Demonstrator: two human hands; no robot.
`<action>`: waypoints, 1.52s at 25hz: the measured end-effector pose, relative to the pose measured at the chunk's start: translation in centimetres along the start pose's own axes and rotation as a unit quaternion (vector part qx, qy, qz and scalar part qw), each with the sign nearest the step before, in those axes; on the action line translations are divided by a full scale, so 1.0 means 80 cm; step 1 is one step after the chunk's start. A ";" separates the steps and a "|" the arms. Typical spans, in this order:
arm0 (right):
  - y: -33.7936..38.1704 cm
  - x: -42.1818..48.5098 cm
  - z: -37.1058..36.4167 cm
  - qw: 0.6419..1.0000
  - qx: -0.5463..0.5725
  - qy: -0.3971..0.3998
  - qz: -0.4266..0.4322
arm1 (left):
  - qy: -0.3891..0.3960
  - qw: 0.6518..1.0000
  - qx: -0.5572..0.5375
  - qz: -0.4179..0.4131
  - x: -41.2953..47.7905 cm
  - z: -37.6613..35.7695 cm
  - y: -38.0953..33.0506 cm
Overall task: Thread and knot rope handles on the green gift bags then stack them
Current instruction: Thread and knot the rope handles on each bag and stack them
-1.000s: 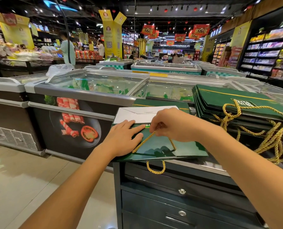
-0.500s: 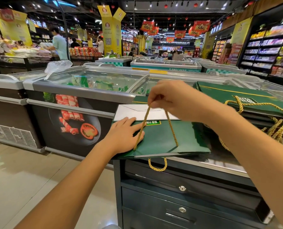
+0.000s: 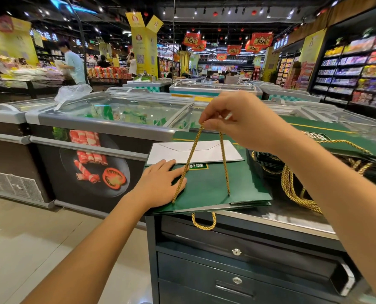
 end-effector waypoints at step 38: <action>-0.059 -0.073 -0.035 0.726 0.578 -0.363 -0.085 | -0.157 0.596 -0.776 -0.134 -0.048 0.037 -0.111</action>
Point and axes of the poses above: each hand's wrist, its own x-axis towards the middle knuckle, its own z-axis out of the back of the hand, y = z × x, the point moved 4 cm from there along x, towards the middle knuckle, and after that the axes turned 15 degrees about y, right-handed, at the moved point
